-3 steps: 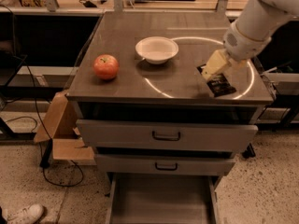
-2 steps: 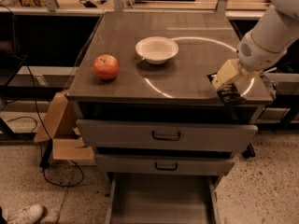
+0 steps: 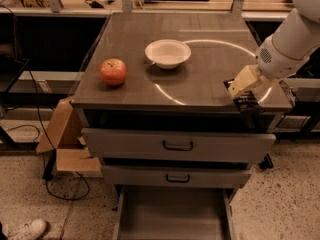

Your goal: Place rxbar chocolate into bottom drawer

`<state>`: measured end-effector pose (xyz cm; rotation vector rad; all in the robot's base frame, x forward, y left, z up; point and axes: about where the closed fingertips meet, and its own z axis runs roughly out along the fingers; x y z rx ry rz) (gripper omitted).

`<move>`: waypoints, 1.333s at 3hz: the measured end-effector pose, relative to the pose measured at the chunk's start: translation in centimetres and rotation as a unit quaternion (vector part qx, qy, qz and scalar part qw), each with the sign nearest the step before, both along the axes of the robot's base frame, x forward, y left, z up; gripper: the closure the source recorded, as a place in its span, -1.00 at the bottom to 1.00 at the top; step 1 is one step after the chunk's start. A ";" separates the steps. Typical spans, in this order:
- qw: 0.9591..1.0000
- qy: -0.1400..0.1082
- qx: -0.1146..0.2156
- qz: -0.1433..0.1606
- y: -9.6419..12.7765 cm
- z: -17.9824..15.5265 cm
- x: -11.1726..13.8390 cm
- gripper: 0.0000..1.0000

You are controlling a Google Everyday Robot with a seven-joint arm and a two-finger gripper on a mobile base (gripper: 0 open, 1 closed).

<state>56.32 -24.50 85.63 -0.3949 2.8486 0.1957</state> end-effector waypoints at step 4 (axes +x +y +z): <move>0.999 0.037 -0.001 -0.024 0.9 -6.0 -8.4 1.00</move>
Offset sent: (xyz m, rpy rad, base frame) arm -0.0869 -0.0034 -0.0378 -0.0105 0.0473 -0.0713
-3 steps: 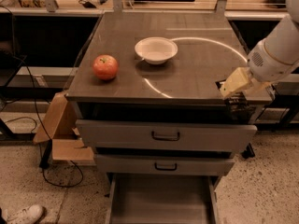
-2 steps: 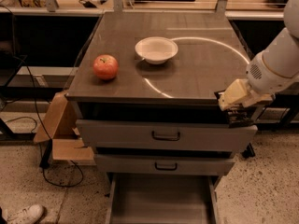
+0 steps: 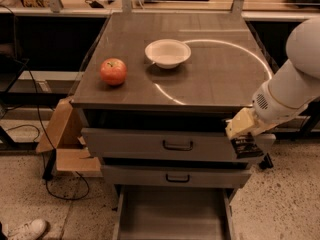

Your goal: Place rxbar chocolate into bottom drawer

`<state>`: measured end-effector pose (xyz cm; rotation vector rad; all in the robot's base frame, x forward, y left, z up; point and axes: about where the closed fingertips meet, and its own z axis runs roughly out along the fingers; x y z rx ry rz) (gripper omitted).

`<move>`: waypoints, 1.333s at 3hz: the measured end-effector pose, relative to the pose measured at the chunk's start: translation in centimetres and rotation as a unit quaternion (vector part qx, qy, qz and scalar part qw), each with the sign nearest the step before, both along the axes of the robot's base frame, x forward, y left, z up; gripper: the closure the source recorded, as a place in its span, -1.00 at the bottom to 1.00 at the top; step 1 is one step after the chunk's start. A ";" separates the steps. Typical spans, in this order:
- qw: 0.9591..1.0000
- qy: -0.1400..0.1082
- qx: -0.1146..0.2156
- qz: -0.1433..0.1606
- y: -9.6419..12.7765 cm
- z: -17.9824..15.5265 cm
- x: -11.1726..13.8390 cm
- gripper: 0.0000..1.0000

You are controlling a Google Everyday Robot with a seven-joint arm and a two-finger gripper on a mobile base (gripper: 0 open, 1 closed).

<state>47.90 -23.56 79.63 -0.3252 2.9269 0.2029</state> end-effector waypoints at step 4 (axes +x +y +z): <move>0.995 0.098 0.008 0.008 4.3 -10.1 -6.5 1.00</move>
Offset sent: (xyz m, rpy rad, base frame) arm -0.0700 0.0436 -0.0982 0.0364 0.1668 0.0147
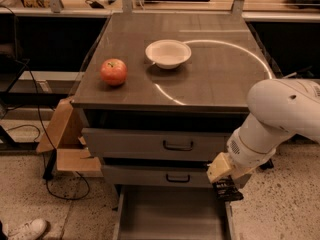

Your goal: Place rxbar chocolate into bottom drawer

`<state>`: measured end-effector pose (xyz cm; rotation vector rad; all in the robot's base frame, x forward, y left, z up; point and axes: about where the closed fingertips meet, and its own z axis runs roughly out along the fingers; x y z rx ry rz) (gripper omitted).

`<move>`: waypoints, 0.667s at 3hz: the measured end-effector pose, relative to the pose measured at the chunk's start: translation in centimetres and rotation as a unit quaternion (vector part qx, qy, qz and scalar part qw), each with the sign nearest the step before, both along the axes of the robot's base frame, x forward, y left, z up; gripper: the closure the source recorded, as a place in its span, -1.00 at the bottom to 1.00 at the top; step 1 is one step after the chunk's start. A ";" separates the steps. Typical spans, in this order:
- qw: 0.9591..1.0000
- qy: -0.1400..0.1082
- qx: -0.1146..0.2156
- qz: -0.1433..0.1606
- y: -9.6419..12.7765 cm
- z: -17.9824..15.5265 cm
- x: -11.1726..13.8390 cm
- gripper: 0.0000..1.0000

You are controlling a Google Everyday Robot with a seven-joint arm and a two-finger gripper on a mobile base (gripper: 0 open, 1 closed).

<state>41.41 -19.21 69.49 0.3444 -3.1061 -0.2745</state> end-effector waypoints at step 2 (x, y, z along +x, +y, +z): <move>0.999 0.030 0.015 -0.002 1.7 -3.4 -2.2 1.00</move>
Offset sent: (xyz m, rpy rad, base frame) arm -0.0550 0.0431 -0.0889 0.0874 0.1487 -0.0098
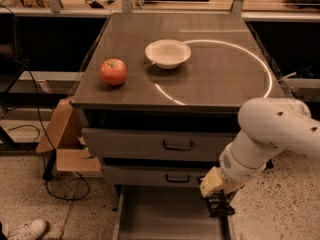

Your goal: Place rxbar chocolate into bottom drawer

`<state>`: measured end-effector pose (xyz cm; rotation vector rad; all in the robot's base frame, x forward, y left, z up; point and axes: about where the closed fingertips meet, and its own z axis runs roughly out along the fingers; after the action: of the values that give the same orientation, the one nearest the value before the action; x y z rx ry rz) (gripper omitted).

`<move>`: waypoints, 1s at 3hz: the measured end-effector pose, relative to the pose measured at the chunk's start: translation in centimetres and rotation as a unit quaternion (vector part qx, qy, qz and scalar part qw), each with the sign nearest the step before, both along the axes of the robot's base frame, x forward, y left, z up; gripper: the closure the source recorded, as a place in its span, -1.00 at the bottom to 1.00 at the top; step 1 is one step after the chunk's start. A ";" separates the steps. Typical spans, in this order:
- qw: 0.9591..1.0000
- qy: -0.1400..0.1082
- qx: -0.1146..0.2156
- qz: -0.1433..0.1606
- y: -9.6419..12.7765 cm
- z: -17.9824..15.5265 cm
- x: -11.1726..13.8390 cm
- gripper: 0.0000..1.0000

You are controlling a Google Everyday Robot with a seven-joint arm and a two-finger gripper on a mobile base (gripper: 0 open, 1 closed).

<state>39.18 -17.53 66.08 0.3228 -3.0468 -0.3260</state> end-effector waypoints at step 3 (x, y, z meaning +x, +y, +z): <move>0.998 0.055 0.013 0.017 2.8 -5.4 -3.3 1.00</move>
Offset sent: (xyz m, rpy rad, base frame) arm -0.0469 0.0397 -0.0791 0.0174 0.1695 0.0632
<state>35.83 -14.76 60.65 0.3460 -2.9292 -0.3685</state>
